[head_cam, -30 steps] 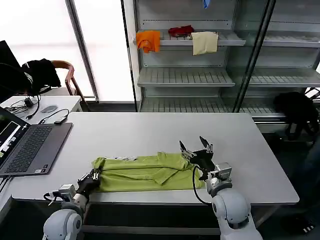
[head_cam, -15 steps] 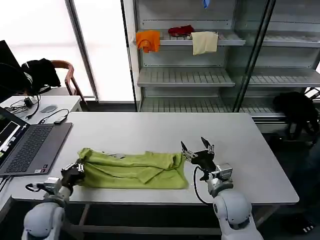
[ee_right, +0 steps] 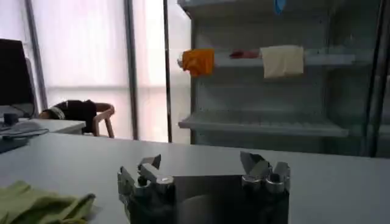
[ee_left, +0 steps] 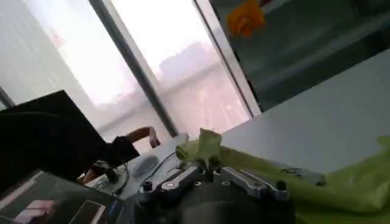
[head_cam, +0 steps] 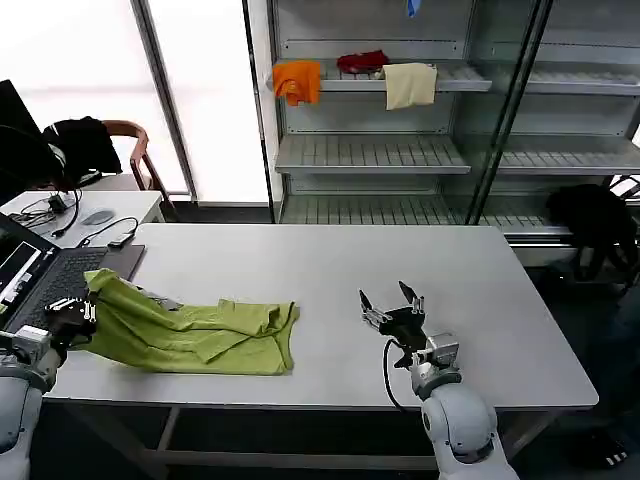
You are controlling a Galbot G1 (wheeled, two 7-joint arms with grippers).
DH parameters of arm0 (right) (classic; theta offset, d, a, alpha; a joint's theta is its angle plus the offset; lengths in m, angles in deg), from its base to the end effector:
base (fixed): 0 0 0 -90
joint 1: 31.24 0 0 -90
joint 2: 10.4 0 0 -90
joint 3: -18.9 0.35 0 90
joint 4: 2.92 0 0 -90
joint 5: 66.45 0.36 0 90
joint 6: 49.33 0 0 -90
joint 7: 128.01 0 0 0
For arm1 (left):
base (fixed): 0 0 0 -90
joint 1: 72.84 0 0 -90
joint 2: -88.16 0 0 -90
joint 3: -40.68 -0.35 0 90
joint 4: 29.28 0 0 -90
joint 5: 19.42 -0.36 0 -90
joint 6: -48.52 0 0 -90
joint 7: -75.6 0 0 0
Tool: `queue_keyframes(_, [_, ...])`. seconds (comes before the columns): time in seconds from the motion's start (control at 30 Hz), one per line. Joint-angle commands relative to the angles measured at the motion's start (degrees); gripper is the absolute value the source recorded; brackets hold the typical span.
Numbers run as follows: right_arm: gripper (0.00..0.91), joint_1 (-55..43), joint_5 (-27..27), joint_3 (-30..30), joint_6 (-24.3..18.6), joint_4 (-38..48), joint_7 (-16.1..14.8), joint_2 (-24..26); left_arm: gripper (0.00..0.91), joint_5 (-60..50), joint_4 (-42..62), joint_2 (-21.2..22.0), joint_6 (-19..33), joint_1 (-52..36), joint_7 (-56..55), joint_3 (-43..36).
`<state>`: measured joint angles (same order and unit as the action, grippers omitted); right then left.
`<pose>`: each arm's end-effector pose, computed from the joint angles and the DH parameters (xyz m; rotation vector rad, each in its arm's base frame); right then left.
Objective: Fold and organize the clothes.
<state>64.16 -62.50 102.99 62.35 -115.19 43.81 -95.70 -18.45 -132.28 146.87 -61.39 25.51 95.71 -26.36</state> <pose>0.3096 0.0167 -0.2459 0.4143 -3.0204 0.0073 0.2965 0.2566 -0.2040 0.0536 -2.8215 -0.7105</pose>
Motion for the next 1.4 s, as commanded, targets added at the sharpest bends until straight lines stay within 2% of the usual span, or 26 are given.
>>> queue_keyframes(0.03, [0.907, 0.6, -1.0, 0.0, -0.3, -0.4, -0.1, 0.0, 0.010, -0.7, -13.0, 7.9, -6.1, 1.5, -1.5, -10.7])
queue_keyframes(0.13, [0.907, 1.3, -1.6, 0.3, -0.6, -0.9, -0.4, 0.1, 0.010, -1.3, -16.1, 11.6, -9.9, 0.8, -5.2, -18.8])
queue_keyframes(0.23, [0.907, 2.2, -2.1, 0.8, -1.3, -1.3, -0.5, 0.2, 0.010, -3.6, -15.9, 14.0, -11.5, -1.3, -8.4, -25.7])
queue_keyframes(0.43, [0.907, 3.8, -2.1, 1.9, -1.6, -2.9, -1.0, 0.8, 0.010, -6.4, -13.9, 16.7, -13.1, -3.2, -10.6, -32.5])
queue_keyframes(1.2, [0.907, 4.1, -2.7, 1.1, -1.5, -3.7, -0.8, 0.7, 0.030, -9.5, -7.8, 20.7, -13.2, -3.4, -13.0, -35.8])
queue_keyframes(1.23, [0.907, 4.1, -2.7, 1.0, -1.5, -3.8, -0.8, 0.7, 0.141, -9.6, -7.7, 20.9, -13.2, -3.4, -13.1, -35.9])
queue_keyframes(1.27, [0.907, 4.1, -2.7, 1.0, -1.4, -3.9, -0.8, 0.7, 0.907, -10.0, -7.4, 21.3, -13.2, -3.2, -13.5, -36.3])
queue_keyframes(1.4, [0.907, 4.3, -2.7, 1.2, -1.5, -4.0, -0.8, 0.8, 0.907, -10.4, -6.9, 22.3, -13.1, -2.7, -13.8, -37.0])
